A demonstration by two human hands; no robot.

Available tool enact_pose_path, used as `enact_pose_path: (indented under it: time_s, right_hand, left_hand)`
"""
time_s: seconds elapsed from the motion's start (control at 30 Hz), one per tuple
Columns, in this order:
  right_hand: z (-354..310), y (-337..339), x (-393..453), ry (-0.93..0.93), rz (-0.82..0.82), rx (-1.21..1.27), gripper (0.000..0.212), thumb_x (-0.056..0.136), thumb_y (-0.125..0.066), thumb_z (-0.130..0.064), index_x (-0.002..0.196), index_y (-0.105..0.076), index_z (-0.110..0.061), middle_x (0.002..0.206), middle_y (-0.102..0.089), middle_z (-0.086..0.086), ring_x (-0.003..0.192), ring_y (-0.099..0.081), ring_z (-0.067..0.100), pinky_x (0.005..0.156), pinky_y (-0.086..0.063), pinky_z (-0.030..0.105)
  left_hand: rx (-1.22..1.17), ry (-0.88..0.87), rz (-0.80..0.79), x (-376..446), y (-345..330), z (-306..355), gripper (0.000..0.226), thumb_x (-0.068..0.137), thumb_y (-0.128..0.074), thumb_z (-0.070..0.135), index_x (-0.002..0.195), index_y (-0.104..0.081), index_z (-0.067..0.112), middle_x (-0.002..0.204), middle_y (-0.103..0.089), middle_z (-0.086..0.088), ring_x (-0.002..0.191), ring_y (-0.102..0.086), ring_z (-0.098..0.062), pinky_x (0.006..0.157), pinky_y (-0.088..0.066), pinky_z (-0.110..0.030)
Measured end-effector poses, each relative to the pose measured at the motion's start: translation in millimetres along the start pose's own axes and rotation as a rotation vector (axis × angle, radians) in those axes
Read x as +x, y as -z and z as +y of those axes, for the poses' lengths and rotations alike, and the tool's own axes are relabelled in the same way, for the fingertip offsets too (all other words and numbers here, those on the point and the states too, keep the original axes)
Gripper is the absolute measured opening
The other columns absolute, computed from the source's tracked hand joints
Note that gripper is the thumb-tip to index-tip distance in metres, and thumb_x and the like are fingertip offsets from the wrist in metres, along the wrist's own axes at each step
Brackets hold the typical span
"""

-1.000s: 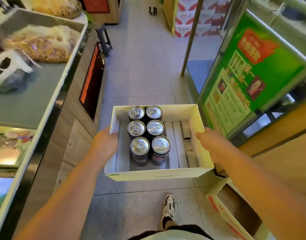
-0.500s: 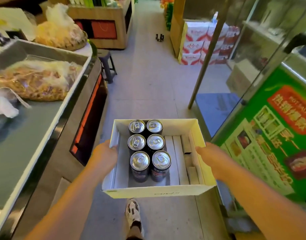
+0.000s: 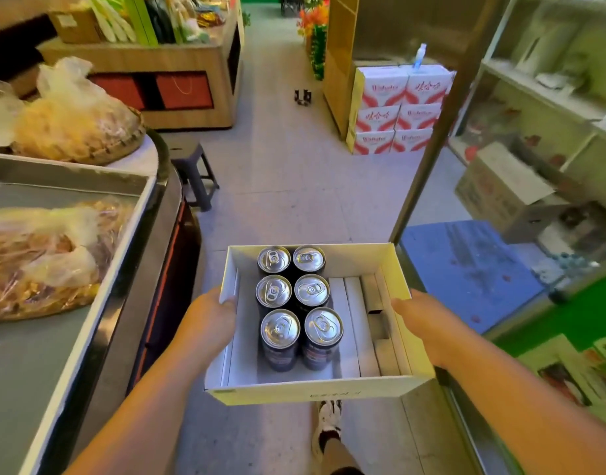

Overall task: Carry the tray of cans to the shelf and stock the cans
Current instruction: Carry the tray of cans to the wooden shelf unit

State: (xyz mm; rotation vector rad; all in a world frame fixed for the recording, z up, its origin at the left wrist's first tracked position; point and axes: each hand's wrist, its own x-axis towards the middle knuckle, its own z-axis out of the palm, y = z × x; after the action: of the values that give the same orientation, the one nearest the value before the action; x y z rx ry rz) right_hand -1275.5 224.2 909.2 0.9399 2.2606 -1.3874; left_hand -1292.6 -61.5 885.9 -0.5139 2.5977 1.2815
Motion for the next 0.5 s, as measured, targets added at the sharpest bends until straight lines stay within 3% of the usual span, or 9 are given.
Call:
enact_pose_path:
  time_s: [0.13, 0.2, 0.37, 0.43, 0.5]
  right_hand:
    - [-73, -8, 89, 0.049, -0.044, -0.021, 0.042, 0.105, -0.042, -0.021, 0.147, -0.041, -0.016, 0.117, -0.052, 0.009, 0.109, -0.047, 0.025, 0.092, -0.036, 0.036]
    - [-110, -10, 139, 0.067, -0.054, -0.007, 0.041, 0.105, -0.043, -0.020, 0.145, -0.043, -0.016, 0.109, -0.049, 0.005, 0.101, -0.043, 0.021, 0.087, -0.034, 0.033]
    - [-215, -11, 233, 0.061, -0.059, -0.056, 0.043, 0.105, -0.043, -0.022, 0.148, -0.040, -0.016, 0.138, -0.051, 0.012, 0.128, -0.045, 0.031, 0.096, -0.037, 0.037]
    - [-257, -13, 268, 0.070, -0.071, -0.060, 0.044, 0.105, -0.043, -0.022, 0.148, -0.040, -0.017, 0.135, -0.052, 0.011, 0.126, -0.046, 0.030, 0.101, -0.037, 0.040]
    - [-296, -20, 308, 0.085, -0.077, -0.052, 0.043, 0.105, -0.044, -0.022, 0.148, -0.041, -0.018, 0.116, -0.053, 0.007, 0.109, -0.047, 0.025, 0.094, -0.038, 0.037]
  left_hand:
    - [-0.024, 0.021, 0.024, 101, -4, 38, 0.023, 0.100, -0.043, 0.025, 0.103, -0.065, 0.019, 0.096, -0.068, -0.010, 0.085, -0.065, -0.030, 0.067, -0.048, -0.029]
    - [-0.034, 0.019, 0.059, 153, -6, 60, 0.019, 0.100, -0.043, 0.023, 0.100, -0.062, 0.021, 0.090, -0.066, -0.007, 0.075, -0.061, -0.024, 0.063, -0.045, -0.026]
    - [-0.006, 0.041, 0.091, 263, 3, 126, 0.016, 0.101, -0.042, 0.023, 0.101, -0.058, 0.026, 0.081, -0.059, 0.003, 0.064, -0.049, -0.008, 0.052, -0.035, -0.019]
    - [-0.003, 0.052, 0.098, 310, 10, 149, 0.017, 0.101, -0.042, 0.023, 0.102, -0.059, 0.026, 0.085, -0.061, 0.000, 0.065, -0.050, -0.011, 0.054, -0.036, -0.020]
    - [-0.002, 0.049, 0.102, 363, 15, 166, 0.022, 0.101, -0.043, 0.024, 0.112, -0.062, 0.024, 0.091, -0.063, -0.001, 0.075, -0.056, -0.019, 0.060, -0.041, -0.027]
